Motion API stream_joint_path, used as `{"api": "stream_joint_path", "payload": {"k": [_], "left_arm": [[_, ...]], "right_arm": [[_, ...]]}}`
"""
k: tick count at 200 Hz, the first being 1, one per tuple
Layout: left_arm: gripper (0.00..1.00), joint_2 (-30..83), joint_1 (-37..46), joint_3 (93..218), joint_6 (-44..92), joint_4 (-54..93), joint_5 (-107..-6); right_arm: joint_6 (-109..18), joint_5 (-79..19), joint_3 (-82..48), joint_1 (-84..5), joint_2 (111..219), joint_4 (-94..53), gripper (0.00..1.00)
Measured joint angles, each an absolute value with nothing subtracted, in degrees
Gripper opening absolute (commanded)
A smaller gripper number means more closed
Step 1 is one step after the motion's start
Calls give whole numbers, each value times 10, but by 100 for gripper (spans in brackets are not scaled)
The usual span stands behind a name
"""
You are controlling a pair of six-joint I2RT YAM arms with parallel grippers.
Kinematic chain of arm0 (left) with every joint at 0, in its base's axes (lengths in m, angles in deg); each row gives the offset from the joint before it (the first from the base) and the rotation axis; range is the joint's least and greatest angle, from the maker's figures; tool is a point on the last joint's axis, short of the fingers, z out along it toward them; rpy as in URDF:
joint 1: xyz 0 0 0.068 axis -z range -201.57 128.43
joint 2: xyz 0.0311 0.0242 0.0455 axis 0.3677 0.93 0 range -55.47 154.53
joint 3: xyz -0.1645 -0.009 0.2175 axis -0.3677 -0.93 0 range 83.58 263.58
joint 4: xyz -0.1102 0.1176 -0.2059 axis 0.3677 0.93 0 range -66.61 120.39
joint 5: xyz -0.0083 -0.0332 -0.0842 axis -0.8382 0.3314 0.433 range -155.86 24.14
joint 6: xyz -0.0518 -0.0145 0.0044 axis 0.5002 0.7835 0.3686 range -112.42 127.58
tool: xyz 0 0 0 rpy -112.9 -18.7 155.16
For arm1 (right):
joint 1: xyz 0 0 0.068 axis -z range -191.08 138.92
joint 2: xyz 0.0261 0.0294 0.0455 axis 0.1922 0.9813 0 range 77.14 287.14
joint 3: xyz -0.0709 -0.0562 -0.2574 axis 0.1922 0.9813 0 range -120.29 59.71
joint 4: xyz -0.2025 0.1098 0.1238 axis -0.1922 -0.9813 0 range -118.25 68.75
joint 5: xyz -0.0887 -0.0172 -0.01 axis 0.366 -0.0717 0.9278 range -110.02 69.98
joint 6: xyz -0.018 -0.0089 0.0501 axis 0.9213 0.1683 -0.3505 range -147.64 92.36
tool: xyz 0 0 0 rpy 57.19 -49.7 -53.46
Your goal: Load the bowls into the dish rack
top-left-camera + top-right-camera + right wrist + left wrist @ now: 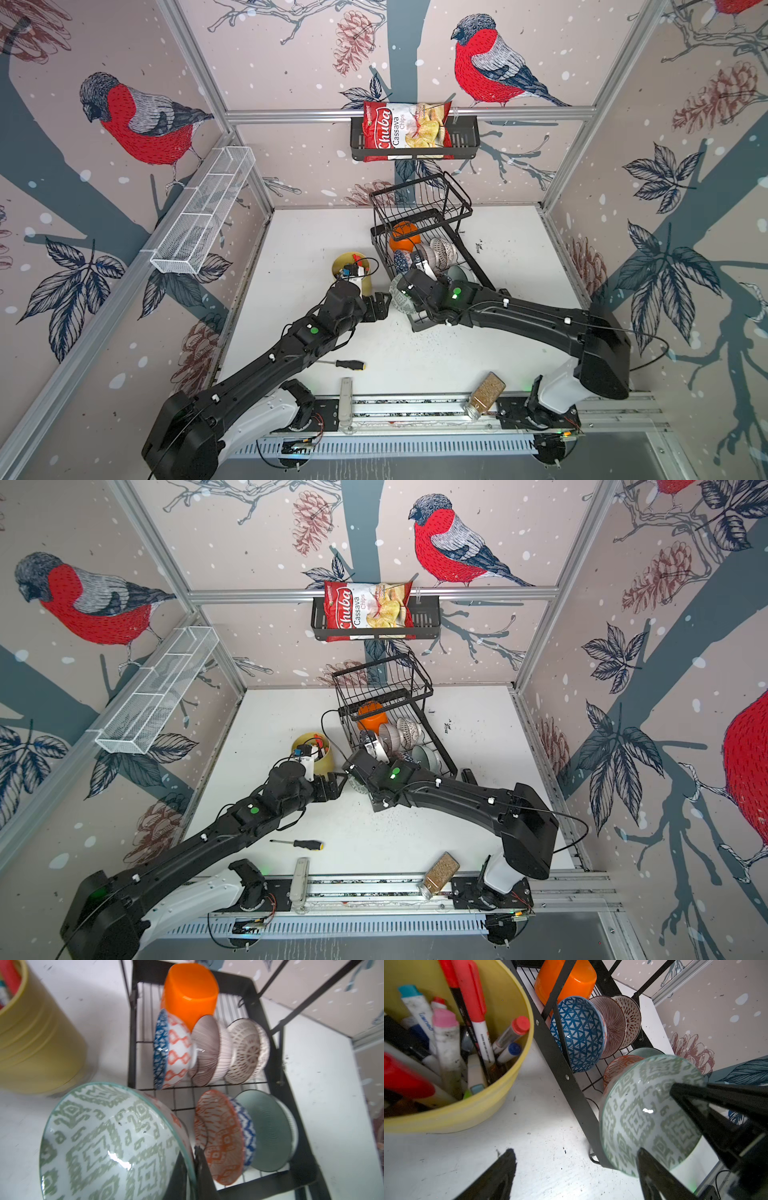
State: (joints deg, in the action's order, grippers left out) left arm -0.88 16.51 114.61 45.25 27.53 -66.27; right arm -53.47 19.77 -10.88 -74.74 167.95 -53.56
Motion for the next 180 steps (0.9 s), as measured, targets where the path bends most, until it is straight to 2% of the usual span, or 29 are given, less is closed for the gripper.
{"api": "stream_joint_path", "payload": {"k": [62, 180], "left_arm": [[96, -30, 165, 1119, 451, 236, -660], [96, -85, 143, 1056, 447, 167, -674]], "right_arm": [[-549, 306, -103, -748, 1699, -580, 0], [-565, 459, -133, -779, 1820, -631, 0]]}}
